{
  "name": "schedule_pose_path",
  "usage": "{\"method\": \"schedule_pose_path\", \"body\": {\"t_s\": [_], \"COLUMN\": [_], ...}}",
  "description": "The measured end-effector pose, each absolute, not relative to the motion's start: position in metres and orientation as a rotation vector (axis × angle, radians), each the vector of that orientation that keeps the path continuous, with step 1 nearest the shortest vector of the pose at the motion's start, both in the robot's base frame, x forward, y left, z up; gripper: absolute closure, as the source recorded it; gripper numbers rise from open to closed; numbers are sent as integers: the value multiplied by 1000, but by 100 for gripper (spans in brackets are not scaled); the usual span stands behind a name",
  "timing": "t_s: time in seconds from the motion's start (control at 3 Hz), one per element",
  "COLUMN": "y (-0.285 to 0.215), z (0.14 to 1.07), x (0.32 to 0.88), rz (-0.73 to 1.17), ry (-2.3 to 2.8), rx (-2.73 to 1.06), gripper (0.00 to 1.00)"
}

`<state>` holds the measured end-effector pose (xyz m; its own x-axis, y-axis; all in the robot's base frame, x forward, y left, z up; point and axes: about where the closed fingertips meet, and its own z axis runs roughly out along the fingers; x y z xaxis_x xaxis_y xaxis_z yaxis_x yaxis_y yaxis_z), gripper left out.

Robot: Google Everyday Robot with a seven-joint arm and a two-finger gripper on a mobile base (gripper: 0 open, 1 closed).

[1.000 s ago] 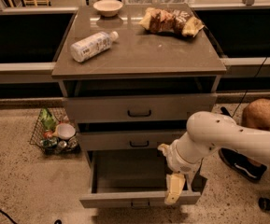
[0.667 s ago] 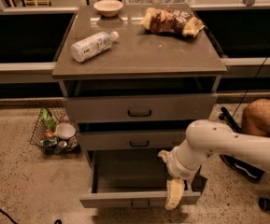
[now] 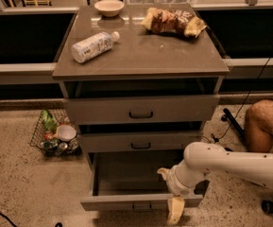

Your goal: Close bottom drawer

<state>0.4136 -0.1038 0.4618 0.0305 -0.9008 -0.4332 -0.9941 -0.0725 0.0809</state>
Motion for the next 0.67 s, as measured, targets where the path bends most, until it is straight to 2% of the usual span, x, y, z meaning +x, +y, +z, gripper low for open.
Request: {"method": "schedule_pose_path", "body": {"t_s": [0.67], "y": [-108], "z": [383], "x": [395], "rz": [703], "ry": [1899], "rx": [-2043], "gripper": [0]}}
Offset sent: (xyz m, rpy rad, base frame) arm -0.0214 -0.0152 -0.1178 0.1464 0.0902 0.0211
